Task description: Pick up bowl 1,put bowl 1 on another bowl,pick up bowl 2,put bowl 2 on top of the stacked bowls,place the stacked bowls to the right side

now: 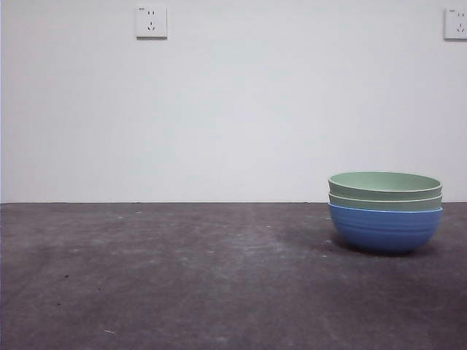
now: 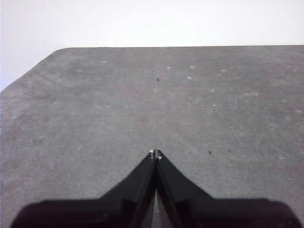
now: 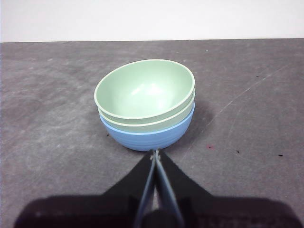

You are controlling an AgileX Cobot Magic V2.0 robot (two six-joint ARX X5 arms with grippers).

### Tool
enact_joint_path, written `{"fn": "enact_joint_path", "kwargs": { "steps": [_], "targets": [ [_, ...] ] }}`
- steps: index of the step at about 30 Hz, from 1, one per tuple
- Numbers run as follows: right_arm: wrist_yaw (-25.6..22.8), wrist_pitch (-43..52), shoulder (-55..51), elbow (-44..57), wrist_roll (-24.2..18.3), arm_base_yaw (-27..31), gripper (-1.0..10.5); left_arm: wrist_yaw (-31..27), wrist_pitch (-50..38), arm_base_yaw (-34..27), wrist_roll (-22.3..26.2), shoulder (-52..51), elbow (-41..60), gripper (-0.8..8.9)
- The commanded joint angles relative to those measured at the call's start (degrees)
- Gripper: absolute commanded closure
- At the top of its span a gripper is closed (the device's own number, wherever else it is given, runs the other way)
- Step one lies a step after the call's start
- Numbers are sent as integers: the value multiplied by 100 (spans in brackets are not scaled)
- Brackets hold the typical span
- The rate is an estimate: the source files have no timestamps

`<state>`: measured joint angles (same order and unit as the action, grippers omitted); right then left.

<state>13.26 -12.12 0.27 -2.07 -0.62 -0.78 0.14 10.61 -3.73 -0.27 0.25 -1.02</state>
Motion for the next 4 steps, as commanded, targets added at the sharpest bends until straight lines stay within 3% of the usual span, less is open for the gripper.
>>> {"fn": "enact_joint_path", "kwargs": {
  "steps": [1,4],
  "targets": [
    [-15,9,-22,83,55,-4,945,-2,-7,-22,-42,-13,81,817],
    [-15,9,-22,83,55,-4,945,-2,-7,-22,-42,-13,81,817]
  ]
}}
